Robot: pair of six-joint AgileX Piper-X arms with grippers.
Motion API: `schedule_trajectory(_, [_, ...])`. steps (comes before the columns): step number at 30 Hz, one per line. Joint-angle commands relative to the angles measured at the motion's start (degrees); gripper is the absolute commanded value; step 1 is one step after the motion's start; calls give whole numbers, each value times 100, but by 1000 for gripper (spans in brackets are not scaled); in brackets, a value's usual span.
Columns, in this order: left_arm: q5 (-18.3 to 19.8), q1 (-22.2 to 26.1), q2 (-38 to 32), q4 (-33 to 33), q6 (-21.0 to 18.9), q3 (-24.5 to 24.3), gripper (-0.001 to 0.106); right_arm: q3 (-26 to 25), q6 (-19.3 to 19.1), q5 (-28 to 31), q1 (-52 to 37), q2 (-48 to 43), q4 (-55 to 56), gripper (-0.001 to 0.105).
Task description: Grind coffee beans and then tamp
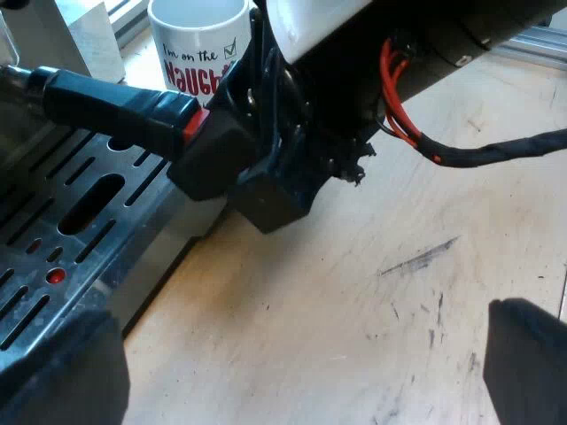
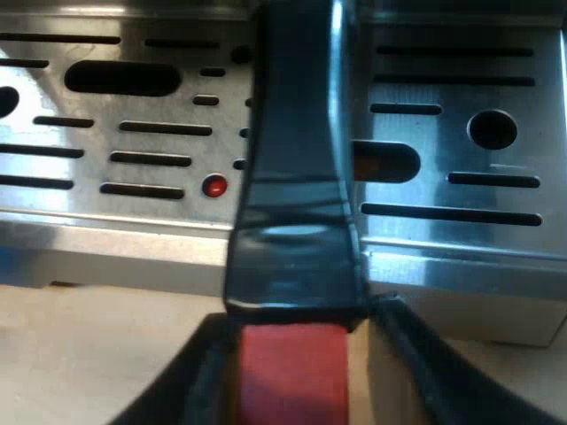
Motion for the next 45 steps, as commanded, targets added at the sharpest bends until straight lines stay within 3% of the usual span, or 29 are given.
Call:
schedule_trajectory(1, [53,-26,6,-80,-1,-9,83,-15,-71,-20,-22,-12,-136,18])
schedule_trajectory(3, [53,-26,6,-80,-1,-9,83,-15,-71,-20,-22,-12,-240,5])
schedule_trajectory(5, [53,-26,6,-80,-1,-9,83,-15,-71,-20,-22,-12,-285,0])
schedule_trajectory(18, [53,-26,6,-80,-1,-9,83,-15,-71,-20,-11,-12,-972,0])
schedule_trajectory(25, [53,-26,6,-80,-1,-9,83,-15,-71,-2,76,-12,-752,0])
schedule_trajectory(30, [53,-26,6,-80,-1,-9,83,-15,-71,565,450,-26,-585,0])
schedule_trajectory(43, [53,-26,6,-80,-1,-9,83,-15,97,972,796,-26,-454,0])
schedule_trajectory(45, [53,-26,6,-80,-1,-9,83,-15,260,969,796,-26,-286,0])
